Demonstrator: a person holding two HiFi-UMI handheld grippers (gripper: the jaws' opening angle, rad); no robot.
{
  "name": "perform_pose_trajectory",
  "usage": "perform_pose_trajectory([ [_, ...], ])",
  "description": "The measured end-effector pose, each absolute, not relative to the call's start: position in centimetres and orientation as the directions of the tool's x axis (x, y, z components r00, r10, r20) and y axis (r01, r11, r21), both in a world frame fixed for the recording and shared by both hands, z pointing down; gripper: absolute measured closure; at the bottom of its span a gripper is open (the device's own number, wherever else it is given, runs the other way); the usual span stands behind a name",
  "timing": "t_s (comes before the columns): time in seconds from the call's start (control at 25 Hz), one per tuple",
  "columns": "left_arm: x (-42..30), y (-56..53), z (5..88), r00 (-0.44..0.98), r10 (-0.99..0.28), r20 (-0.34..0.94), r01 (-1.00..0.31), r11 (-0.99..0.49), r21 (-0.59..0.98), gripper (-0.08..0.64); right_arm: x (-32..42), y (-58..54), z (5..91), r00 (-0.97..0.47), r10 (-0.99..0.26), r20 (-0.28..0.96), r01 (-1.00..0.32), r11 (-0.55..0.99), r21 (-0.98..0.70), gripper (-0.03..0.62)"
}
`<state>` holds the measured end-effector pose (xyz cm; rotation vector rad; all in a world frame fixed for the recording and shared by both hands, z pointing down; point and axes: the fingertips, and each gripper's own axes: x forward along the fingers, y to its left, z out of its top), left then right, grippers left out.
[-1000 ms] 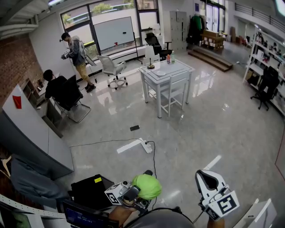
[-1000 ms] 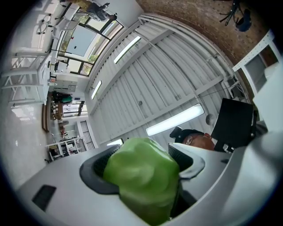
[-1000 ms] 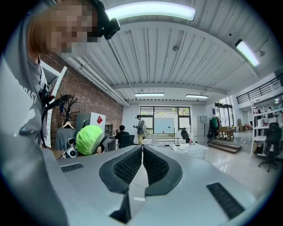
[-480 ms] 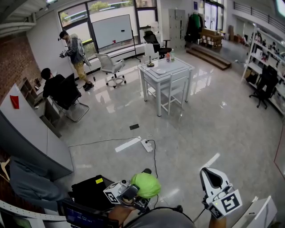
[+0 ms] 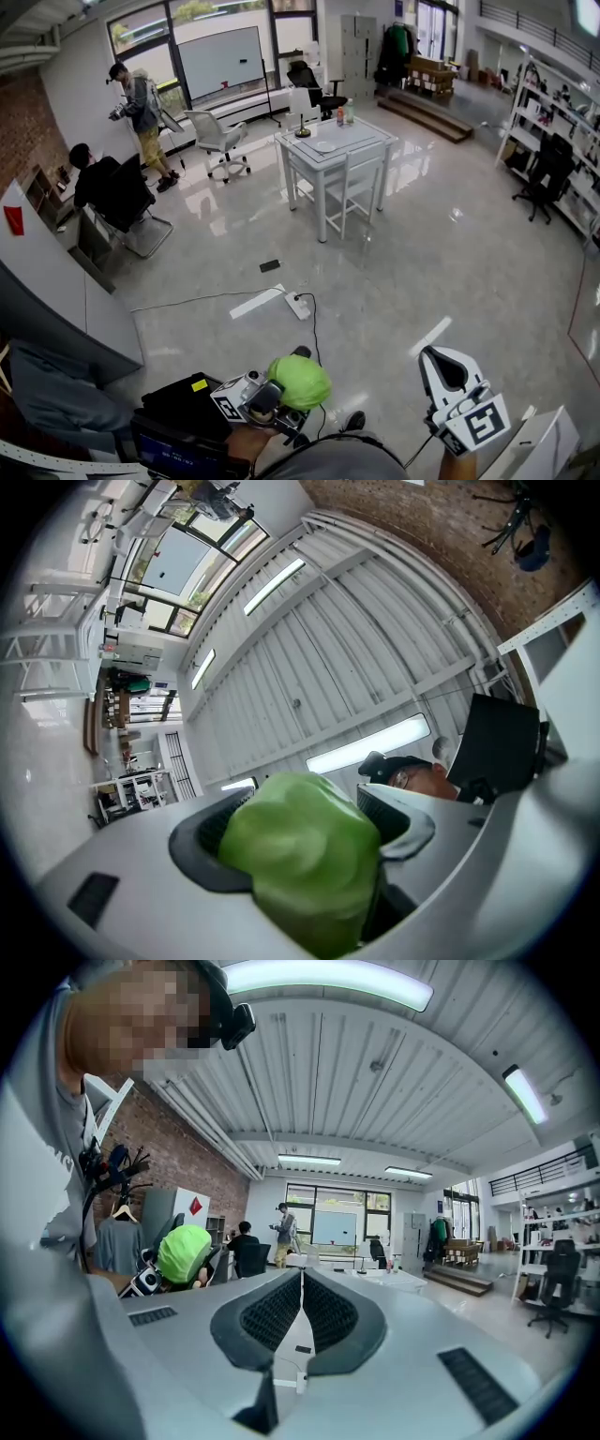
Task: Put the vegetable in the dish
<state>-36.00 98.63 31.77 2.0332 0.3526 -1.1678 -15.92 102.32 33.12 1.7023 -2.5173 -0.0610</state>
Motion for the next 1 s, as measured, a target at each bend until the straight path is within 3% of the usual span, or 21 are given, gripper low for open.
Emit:
perform_pose_trajectory([
  [0.64,-27.7,92.6,32.6,0.552,-0.224,-0.803,0.457,-0.725,0.516,0.21,-6.9,93.7,34.9,-0.485,-0.872,0.062,-0.873,0.487,0.027,0.584],
  [1.0,-28.8,89.1,33.1,0.561,-0.26,-0.786,0.416,-0.732,0.539,0.21,-7.3,89.9,36.8,-0.499,-0.861,0.099,-0.866,0.501,-0.01,0.584],
])
